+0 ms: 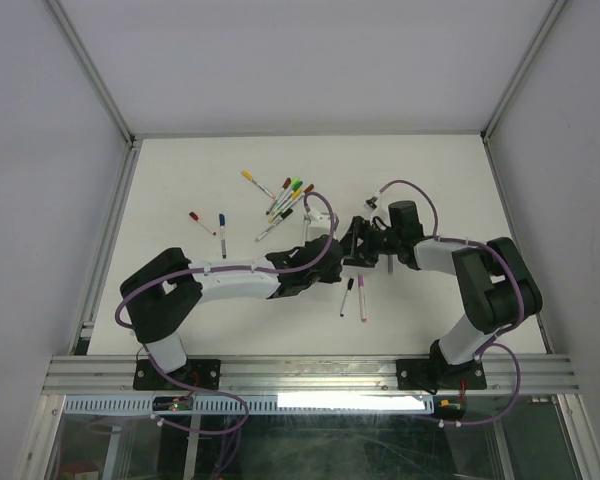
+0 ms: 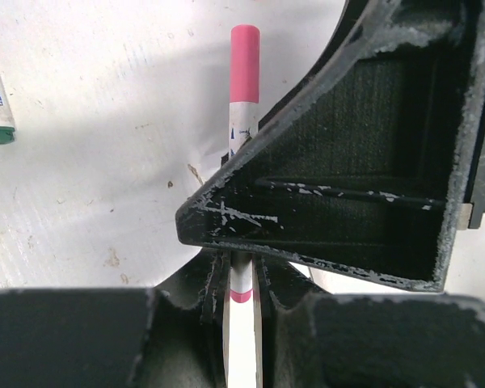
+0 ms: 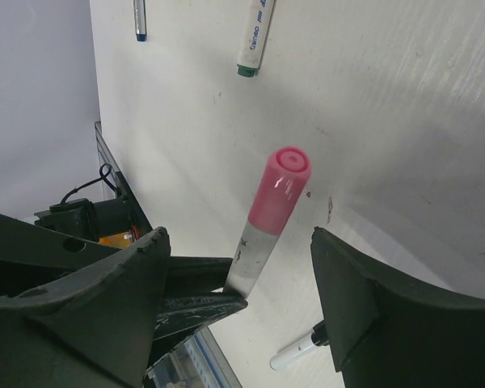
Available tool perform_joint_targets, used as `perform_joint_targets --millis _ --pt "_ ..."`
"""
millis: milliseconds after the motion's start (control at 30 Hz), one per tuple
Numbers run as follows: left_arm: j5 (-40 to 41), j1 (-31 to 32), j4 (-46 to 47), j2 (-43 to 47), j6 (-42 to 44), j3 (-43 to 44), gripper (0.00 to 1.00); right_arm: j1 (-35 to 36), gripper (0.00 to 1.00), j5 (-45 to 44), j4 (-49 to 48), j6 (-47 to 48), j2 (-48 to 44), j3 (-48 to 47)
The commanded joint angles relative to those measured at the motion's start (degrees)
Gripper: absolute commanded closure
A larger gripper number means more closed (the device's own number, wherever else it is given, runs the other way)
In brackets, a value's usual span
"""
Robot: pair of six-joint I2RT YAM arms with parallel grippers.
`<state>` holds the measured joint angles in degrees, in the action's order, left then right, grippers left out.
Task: Open the pen caps
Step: Pick up the pen from the center of the board.
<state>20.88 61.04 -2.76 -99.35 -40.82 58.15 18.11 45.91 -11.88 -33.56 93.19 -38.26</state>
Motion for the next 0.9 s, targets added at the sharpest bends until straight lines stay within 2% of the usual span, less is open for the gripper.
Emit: perform_joint_targets --millis 0,867 --pt "-0.14 -0.98 4.21 -0.53 -1.27 0.04 1.0 -0.74 0.27 0.84 -2.24 -0.06 -0.99 -1.6" --pt "-1.5 -1.36 6.35 0.11 -1.93 -1.82 1.0 -1.31 0.27 0.84 -2.47 -0.06 -0.54 -2.22"
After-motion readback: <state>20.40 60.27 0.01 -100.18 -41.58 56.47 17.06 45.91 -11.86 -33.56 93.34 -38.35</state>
